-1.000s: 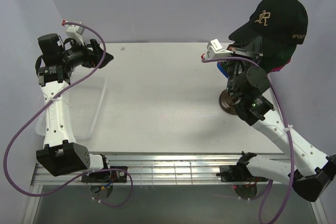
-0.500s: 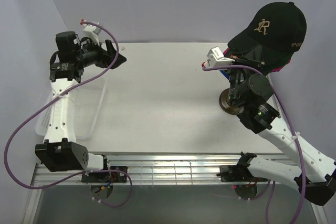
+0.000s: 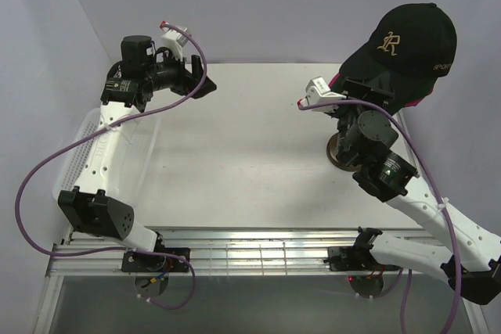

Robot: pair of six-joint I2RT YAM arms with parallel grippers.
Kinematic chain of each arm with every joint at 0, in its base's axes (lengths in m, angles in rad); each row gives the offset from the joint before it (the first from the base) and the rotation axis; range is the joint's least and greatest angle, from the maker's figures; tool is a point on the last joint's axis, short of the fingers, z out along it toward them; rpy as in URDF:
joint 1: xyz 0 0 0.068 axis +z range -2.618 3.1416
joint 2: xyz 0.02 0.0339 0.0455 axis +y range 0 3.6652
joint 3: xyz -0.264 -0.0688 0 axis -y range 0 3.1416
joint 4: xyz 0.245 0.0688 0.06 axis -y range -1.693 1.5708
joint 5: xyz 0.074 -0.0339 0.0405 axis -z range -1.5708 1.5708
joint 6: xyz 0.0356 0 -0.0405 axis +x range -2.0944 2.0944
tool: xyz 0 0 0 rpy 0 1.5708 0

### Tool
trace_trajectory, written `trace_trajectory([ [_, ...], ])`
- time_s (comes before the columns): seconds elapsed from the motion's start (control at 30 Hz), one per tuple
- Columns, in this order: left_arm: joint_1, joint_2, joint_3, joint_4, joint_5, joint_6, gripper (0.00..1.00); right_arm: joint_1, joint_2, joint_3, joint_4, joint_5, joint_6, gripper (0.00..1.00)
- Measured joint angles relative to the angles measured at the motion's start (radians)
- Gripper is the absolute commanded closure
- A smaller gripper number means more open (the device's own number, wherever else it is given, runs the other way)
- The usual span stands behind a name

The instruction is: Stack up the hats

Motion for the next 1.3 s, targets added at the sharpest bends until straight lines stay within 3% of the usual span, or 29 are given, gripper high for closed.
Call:
trace_trajectory([
  [0.13, -0.017, 0.003, 0.015, -0.012, -0.018, 0.000, 0.11, 0.055, 0.042, 0.033, -0.042, 0.034, 0.058, 0.22],
  [0.17, -0.024, 0.007, 0.025, -0.016, -0.023, 0.000, 0.11, 0.072, 0.055, 0.040, -0.050, 0.042, 0.073, 0.06],
  [0.2, -0.029, 0.011, 0.035, -0.021, -0.027, 0.005, 0.11, 0.096, 0.071, 0.051, -0.064, 0.053, 0.097, 0.02],
  [0.37, -0.052, 0.050, 0.136, -0.057, -0.047, 0.033, 0.09, 0.224, 0.167, 0.115, -0.151, 0.087, 0.178, 0.01],
  [0.4, -0.055, 0.062, 0.167, -0.066, -0.051, 0.038, 0.09, 0.251, 0.186, 0.126, -0.168, 0.090, 0.195, 0.09],
  [0.6, -0.061, 0.132, 0.348, -0.126, -0.085, 0.072, 0.09, 0.370, 0.279, 0.162, -0.272, 0.074, 0.344, 0.08],
  [0.7, -0.080, 0.165, 0.460, -0.158, -0.128, 0.106, 0.10, 0.410, 0.290, 0.117, -0.347, 0.008, 0.500, 0.06],
  [0.8, -0.171, 0.176, 0.546, -0.166, -0.200, 0.164, 0.11, 0.436, 0.276, -0.002, -0.402, -0.116, 0.708, 0.05],
  [0.97, -0.432, 0.175, 0.550, -0.132, -0.291, 0.278, 0.12, 0.465, 0.246, -0.312, -0.377, -0.285, 0.984, 0.05],
  [1.13, -0.674, 0.197, 0.488, -0.046, -0.381, 0.462, 0.12, 0.467, 0.162, -0.562, -0.208, -0.404, 1.142, 0.05],
  [1.3, -0.878, 0.269, 0.476, 0.114, -0.476, 0.719, 0.17, 0.467, 0.118, -0.664, -0.086, -0.422, 1.252, 0.05],
])
